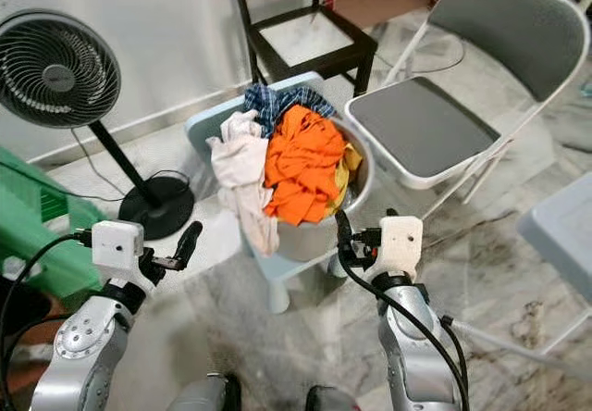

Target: Hang hanger

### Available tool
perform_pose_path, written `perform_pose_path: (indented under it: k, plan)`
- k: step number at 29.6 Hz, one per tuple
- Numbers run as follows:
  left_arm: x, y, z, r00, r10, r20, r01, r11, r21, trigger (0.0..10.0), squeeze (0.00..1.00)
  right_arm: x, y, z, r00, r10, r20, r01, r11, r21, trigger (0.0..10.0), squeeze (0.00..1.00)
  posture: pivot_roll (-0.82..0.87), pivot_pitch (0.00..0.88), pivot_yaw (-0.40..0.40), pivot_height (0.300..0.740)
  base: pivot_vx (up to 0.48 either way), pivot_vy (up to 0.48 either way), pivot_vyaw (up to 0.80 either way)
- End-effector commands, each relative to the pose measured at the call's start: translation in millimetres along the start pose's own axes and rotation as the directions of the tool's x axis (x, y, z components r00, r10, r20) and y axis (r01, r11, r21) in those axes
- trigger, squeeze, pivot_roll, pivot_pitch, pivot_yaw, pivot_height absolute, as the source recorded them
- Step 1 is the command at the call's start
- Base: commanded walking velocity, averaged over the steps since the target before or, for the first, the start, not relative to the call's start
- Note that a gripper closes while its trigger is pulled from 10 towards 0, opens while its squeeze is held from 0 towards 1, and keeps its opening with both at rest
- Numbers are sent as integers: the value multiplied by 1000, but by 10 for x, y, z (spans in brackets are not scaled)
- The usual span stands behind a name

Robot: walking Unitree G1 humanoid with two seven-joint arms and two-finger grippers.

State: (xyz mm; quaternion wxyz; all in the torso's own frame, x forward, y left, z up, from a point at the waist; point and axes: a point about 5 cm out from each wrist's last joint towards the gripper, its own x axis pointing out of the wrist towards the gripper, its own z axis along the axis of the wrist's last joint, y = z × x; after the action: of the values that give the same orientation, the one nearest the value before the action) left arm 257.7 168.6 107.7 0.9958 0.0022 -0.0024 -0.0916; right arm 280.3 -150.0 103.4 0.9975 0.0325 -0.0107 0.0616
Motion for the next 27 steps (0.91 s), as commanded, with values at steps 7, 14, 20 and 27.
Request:
perform_pose_path:
  k: [7,14,20,27]
  plan:
    - [-50,167,-177,994,91,-57,-89,995,37,10000,0,11,74,1,999,31,-5,-31,1000,-3,10000,0,173,268,-5,740,0,0,0]
    - [42,240,-183,994,102,-49,-101,995,27,10000,0,13,84,18,999,39,-4,-39,999,-10,10000,0,168,278,-18,740,0,0,0]
    - [206,300,-136,993,117,-34,-117,993,0,10000,0,35,90,42,999,46,0,-46,999,-18,10000,0,165,282,-25,740,0,0,0]
    - [373,291,-63,992,124,-9,-124,992,-27,10000,0,37,107,48,999,47,3,-47,999,-19,10000,0,158,284,-21,740,0,0,0]
